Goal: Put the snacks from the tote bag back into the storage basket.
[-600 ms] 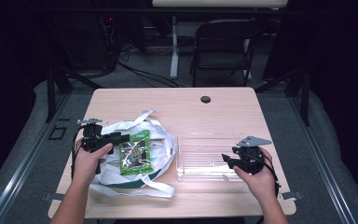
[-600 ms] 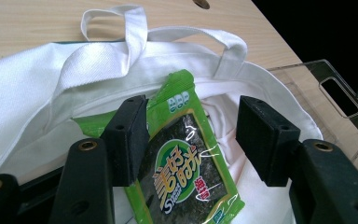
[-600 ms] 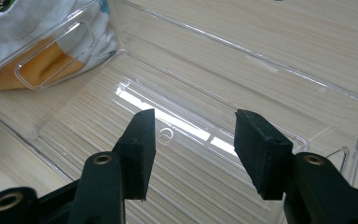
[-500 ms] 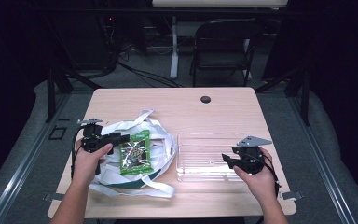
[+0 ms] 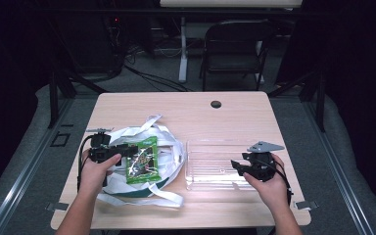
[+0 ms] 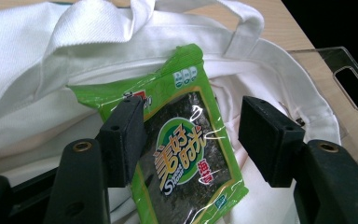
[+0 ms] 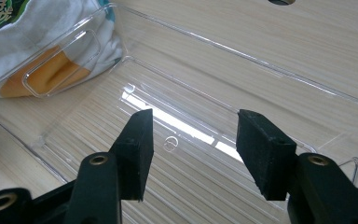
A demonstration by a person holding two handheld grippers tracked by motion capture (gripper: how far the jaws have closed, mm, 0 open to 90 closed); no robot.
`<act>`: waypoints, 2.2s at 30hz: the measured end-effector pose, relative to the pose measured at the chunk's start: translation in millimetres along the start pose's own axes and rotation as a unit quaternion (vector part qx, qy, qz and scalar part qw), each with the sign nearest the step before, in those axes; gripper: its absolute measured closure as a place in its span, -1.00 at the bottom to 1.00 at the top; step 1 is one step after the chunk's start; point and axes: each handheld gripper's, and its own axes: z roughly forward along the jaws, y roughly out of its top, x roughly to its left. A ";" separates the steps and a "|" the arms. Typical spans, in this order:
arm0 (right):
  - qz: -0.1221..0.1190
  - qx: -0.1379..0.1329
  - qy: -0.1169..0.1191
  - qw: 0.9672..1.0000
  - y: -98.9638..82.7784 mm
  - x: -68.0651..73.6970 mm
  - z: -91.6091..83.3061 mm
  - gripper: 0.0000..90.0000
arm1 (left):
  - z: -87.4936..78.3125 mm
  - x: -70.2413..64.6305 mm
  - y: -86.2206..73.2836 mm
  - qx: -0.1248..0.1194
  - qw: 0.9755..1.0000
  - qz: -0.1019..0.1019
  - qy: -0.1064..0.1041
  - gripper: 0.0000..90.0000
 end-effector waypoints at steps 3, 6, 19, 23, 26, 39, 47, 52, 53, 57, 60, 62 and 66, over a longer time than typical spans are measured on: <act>0.004 -0.002 0.002 1.000 0.5 -0.2 1.0 0.02 | 1.5 1.2 -1.7 0.008 1.000 -0.005 0.001 -0.12; 0.004 -0.001 0.005 1.000 2.0 -1.0 2.2 0.01 | 2.1 3.6 -4.0 0.014 1.000 -0.016 0.007 -0.20; -0.001 -0.001 0.009 1.000 4.3 2.0 6.5 0.01 | 5.1 14.0 -8.8 0.028 0.999 -0.040 0.016 -0.28; -0.005 0.004 0.009 1.000 3.8 2.2 5.2 0.01 | 10.4 17.4 -9.0 0.032 0.998 -0.047 0.012 -0.28; -0.004 0.003 0.009 1.000 1.7 3.1 4.1 0.01 | 16.1 19.3 -8.6 0.038 0.998 -0.051 0.011 -0.28; 0.002 -0.003 0.001 1.000 -3.9 4.3 -4.2 0.00 | 38.0 25.5 -8.6 0.065 0.995 -0.073 -0.008 -0.27; 0.003 -0.002 -0.002 1.000 -5.9 4.5 -5.3 0.00 | 43.6 22.9 -8.2 0.071 0.995 -0.071 -0.023 -0.24; 0.000 0.000 -0.002 1.000 -5.7 4.1 -5.6 0.00 | 42.7 17.5 -7.3 0.070 0.995 -0.065 -0.038 -0.19; 0.001 0.000 -0.002 1.000 -5.6 4.1 -5.5 0.00 | 42.1 16.8 -6.9 0.072 0.995 -0.061 -0.042 -0.18; 0.001 -0.002 -0.002 1.000 -5.6 3.5 -5.8 0.00 | 39.6 10.6 -5.1 0.067 0.996 -0.045 -0.049 -0.12; 0.002 -0.004 -0.002 1.000 -5.9 2.9 -5.7 0.00 | 35.0 5.0 -2.6 0.061 0.996 -0.024 -0.059 -0.06; 0.002 -0.003 -0.002 1.000 -5.9 2.3 -5.7 0.00 | 33.6 3.7 -1.7 0.059 0.996 -0.017 -0.061 0.00; 0.004 -0.005 -0.002 1.000 -5.9 2.0 -5.3 0.00 | 29.4 -4.4 1.2 0.055 0.996 0.009 -0.076 0.08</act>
